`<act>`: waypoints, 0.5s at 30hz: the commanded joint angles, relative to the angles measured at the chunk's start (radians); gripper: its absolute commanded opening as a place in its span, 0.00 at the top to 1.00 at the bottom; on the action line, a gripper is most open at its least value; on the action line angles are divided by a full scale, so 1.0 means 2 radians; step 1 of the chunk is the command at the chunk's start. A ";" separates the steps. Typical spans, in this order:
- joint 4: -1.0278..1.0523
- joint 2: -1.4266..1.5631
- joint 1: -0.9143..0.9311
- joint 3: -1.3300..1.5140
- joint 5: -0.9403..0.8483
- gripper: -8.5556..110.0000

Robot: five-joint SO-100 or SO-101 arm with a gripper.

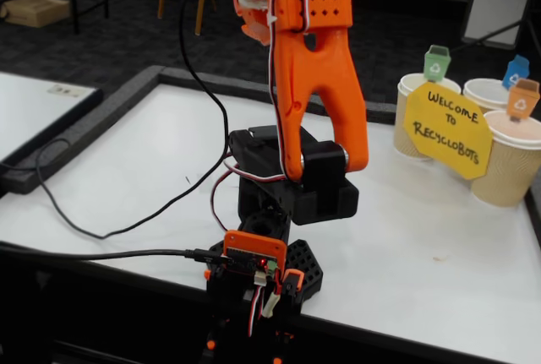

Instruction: Sort rubbish by color.

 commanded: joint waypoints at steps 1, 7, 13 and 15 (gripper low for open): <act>-0.010 -0.023 -0.012 -0.005 -0.006 0.93; -0.010 -0.026 -0.014 -0.005 -0.004 0.93; -0.010 -0.028 -0.014 -0.005 -0.004 0.93; -0.010 -0.035 -0.014 -0.005 -0.004 0.93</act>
